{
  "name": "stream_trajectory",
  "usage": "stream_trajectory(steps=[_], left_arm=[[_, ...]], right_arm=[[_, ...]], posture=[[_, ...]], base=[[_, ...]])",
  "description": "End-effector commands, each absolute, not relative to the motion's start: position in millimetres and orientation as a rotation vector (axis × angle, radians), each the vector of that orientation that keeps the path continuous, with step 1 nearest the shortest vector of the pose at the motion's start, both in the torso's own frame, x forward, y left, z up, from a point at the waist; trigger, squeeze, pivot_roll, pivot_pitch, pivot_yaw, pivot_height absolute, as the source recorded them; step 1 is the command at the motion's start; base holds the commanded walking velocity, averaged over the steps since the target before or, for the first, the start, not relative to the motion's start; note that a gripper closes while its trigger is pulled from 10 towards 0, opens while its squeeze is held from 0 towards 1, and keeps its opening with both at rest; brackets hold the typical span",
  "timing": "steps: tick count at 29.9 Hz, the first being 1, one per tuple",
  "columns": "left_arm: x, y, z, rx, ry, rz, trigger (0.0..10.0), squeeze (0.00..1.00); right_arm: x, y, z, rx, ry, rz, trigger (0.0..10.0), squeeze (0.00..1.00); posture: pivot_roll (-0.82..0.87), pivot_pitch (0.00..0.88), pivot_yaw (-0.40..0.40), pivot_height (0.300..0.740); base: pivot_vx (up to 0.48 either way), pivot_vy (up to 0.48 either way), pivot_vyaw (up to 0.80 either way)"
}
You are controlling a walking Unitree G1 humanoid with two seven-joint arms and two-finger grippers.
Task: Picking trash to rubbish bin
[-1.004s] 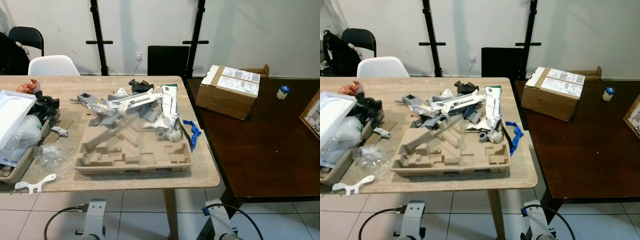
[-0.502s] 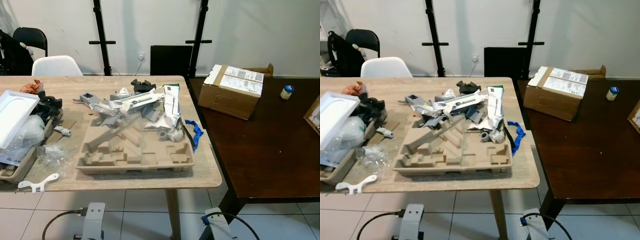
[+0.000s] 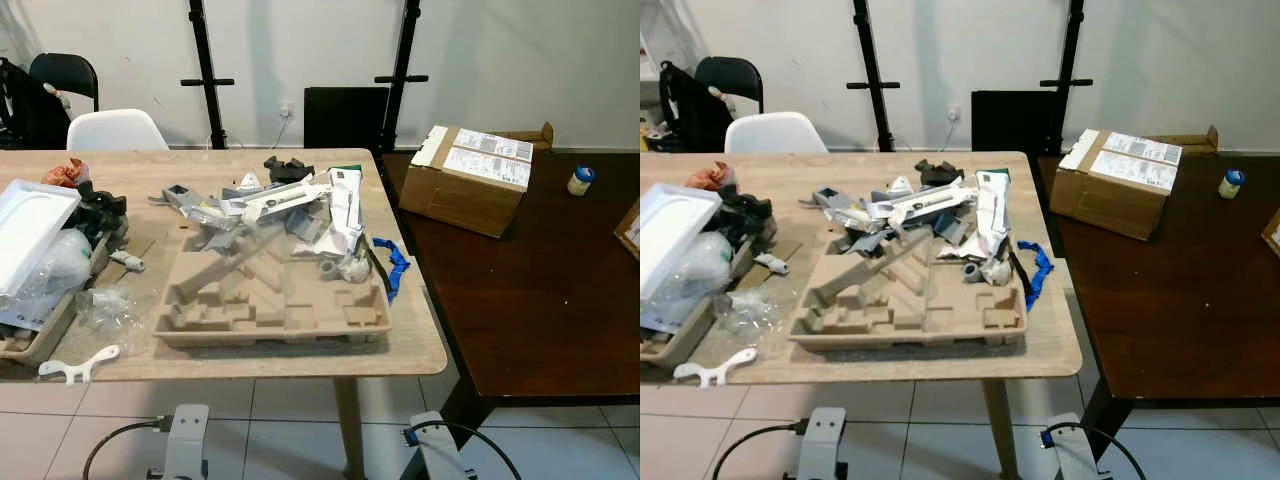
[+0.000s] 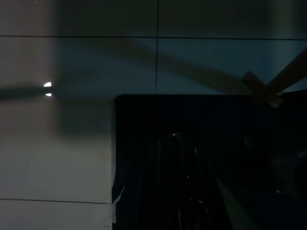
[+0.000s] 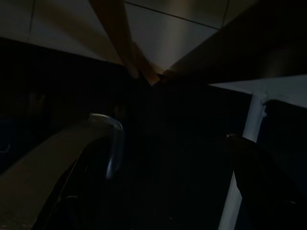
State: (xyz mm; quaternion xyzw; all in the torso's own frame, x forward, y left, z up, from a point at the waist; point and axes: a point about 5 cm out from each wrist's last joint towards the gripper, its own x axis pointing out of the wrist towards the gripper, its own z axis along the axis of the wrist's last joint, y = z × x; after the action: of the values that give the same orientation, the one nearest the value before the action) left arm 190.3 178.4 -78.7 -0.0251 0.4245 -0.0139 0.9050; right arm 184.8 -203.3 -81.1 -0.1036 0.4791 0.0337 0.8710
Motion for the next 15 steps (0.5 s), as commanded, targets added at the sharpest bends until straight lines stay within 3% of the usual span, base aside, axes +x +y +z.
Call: stream_trajectory(steps=[1,12,15], left_arm=[[186.6,174.6,-80.8,-0.071,0.882,-0.029,10.0,0.0],[187.3,170.8,-80.5,-0.082,0.876,-0.039,10.0,0.0],[188.9,168.8,-79.5,-0.084,0.866,-0.048,10.0,0.0]], right_arm=[[183.5,-205.6,-81.1,-0.213,0.999,0.065,10.0,0.0],[186.3,-205.2,-79.8,-0.206,0.991,0.068,10.0,0.0],[184.4,-204.8,-80.7,-0.206,0.994,0.072,10.0,0.0]], posture=[[-0.09,0.054,-0.023,0.74],[-0.08,0.083,-0.033,0.74],[-0.08,0.088,-0.033,0.74]], base=[[0.0,0.0,0.0],[0.0,0.0,0.0],[-0.28,0.0,0.0]])
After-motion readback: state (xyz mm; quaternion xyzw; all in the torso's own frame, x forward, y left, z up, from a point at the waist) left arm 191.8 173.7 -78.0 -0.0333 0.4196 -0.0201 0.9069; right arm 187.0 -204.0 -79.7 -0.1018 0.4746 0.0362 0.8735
